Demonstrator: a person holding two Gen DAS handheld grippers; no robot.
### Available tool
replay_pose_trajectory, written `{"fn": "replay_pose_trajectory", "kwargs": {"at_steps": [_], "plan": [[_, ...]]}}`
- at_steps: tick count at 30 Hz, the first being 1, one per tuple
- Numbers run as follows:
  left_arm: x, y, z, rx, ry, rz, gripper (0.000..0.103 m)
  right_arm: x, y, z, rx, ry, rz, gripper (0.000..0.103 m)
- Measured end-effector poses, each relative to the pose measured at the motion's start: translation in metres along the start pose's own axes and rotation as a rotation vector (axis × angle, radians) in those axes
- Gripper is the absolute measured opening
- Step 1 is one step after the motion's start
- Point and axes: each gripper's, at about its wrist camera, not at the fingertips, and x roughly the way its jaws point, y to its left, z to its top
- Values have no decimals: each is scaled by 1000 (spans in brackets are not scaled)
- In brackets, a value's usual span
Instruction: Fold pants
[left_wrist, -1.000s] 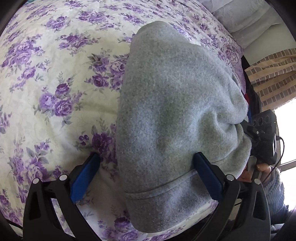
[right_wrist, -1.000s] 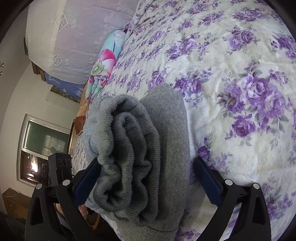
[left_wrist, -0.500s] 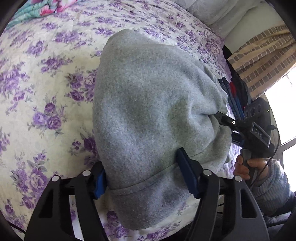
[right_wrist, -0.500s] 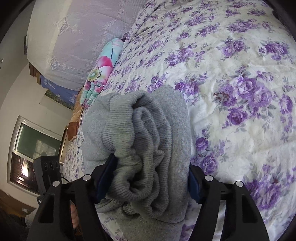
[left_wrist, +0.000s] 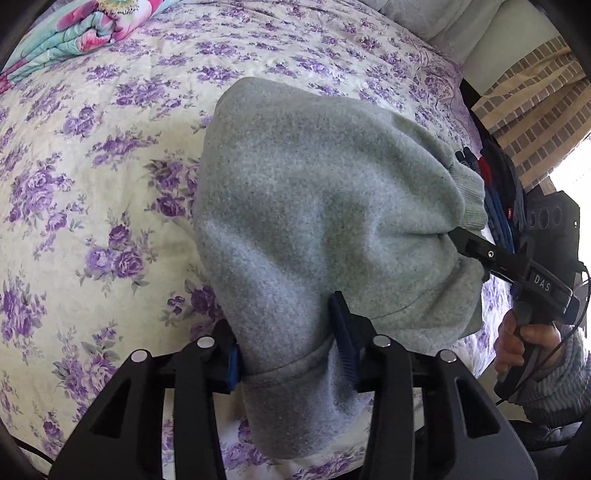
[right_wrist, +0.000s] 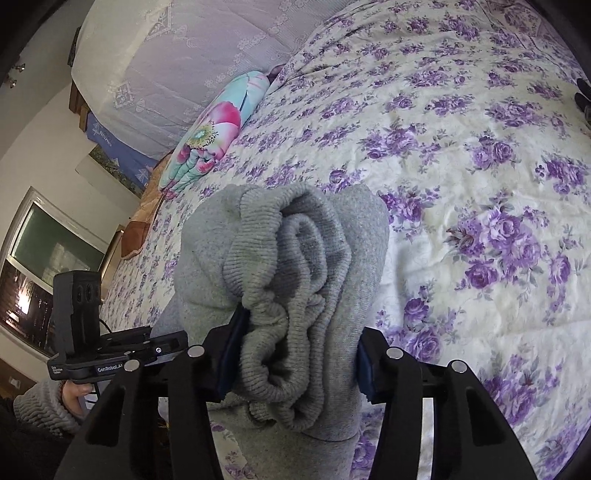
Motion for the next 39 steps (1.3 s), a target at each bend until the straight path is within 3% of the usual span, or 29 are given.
{"fn": "replay_pose_trajectory", "kwargs": {"at_steps": [1,3,6,10,17,39], "plan": [[2,4,2,-29,-3,-12,51,0,1,0,-1,0,-3,51],[7,9,4,-72,-6,-22,68,0,0,0,7,3,0,51],[12,11,7,-79,-13,-44,70,0,0,-1,17,6,-1,51],[13,13,7,-74,-14,-91,62,1,-2,-1,33,7,-2,52],[6,6,8,-23,-34,-80,47,3,-6,-1,53,15,0,53],[7,-2,12,0,-36,-33,45,3,-11,-3,73,25,12,53]]}}
